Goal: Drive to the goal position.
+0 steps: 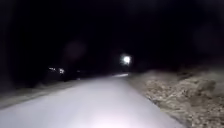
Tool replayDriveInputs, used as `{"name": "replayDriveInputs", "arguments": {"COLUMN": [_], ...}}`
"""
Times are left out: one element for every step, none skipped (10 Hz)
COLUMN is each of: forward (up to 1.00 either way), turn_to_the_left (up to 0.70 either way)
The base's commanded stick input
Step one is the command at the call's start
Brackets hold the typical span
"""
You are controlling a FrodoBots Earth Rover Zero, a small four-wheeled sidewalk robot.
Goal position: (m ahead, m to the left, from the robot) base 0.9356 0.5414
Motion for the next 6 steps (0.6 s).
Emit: {"name": "replayDriveInputs", "arguments": {"forward": [0.85,0.85,0.85,0.85,0.85,0.85], "turn_to_the_left": [0.33,0.13,0.0,0.0,0.0,0.0]}}
